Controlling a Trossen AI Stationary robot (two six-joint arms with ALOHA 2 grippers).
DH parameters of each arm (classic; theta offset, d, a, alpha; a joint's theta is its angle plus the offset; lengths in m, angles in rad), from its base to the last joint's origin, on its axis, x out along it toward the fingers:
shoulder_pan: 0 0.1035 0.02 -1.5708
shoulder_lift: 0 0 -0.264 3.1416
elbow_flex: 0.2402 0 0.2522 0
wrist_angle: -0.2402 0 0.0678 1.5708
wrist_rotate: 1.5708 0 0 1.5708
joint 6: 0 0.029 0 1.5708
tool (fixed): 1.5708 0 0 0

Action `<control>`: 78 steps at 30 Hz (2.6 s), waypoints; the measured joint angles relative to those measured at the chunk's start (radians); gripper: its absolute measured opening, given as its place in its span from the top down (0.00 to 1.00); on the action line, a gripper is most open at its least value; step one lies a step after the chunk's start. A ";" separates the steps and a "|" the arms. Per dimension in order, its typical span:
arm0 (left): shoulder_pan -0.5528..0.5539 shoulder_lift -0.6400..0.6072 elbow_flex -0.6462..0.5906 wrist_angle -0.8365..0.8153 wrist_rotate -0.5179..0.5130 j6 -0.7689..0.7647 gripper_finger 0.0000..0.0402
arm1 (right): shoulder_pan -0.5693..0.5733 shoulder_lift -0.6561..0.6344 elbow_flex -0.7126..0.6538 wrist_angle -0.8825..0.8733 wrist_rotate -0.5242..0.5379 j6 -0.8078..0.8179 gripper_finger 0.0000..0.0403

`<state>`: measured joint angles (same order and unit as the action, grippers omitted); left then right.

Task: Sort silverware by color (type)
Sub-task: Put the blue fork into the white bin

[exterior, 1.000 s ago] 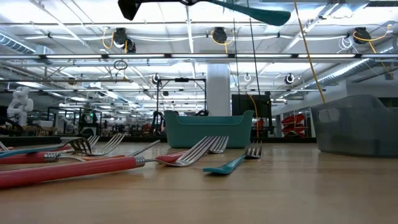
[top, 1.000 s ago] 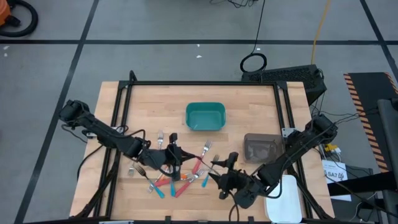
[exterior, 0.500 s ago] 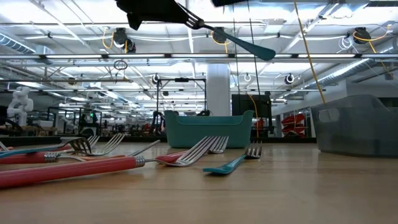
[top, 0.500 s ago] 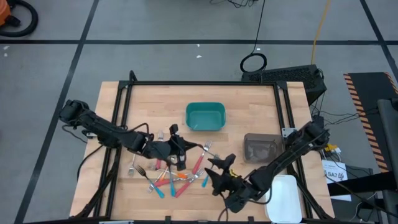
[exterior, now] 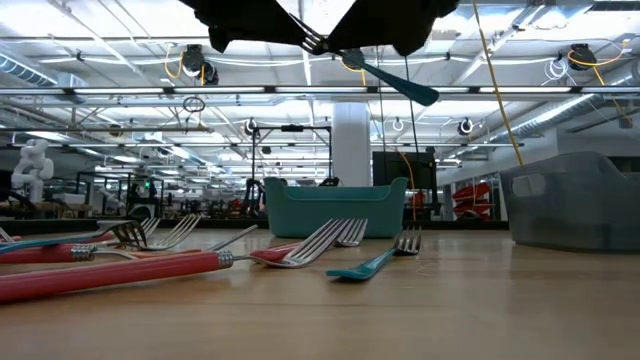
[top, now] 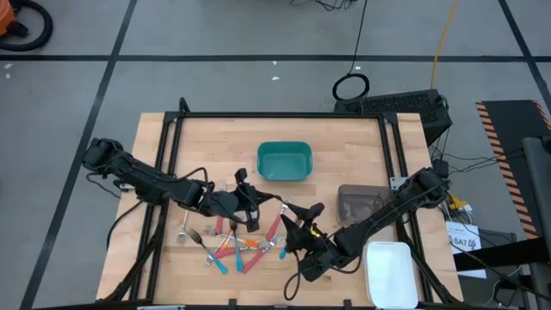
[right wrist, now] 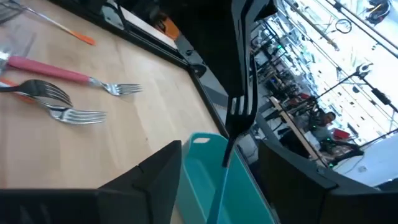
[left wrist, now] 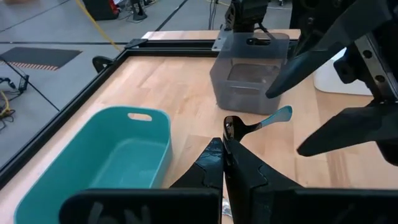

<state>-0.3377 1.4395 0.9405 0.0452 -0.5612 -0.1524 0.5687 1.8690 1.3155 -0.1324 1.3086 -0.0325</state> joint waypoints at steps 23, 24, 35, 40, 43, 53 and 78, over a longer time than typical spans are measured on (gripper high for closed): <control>0.032 0.000 0.000 0.027 0.002 0.077 0.99 | -0.098 -0.066 0.000 -0.019 -0.168 -0.008 1.00; 0.032 0.000 0.000 0.033 0.002 0.077 0.99 | -0.099 -0.077 0.000 -0.032 -0.191 0.007 1.00; 0.032 0.000 0.000 0.042 0.013 0.104 0.99 | -0.091 -0.210 0.000 -0.214 -0.447 0.232 0.96; 0.032 0.000 0.000 0.051 0.020 0.070 0.99 | -0.048 -0.234 0.000 -0.280 -0.447 0.270 0.87; 0.029 0.000 0.000 0.091 0.020 0.073 0.99 | -0.019 -0.232 0.000 -0.322 -0.460 0.319 0.78; 0.028 0.000 0.000 0.132 0.021 0.106 0.99 | 0.032 -0.235 0.017 -0.499 -0.444 0.425 0.49; 0.069 0.000 0.000 0.225 0.120 0.179 0.99 | 0.024 -0.180 0.048 -0.703 -0.213 0.607 0.69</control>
<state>-0.2687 1.4395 0.9405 0.2698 -0.4416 0.0269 0.5926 1.6894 1.3640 -0.8354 1.0958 0.5747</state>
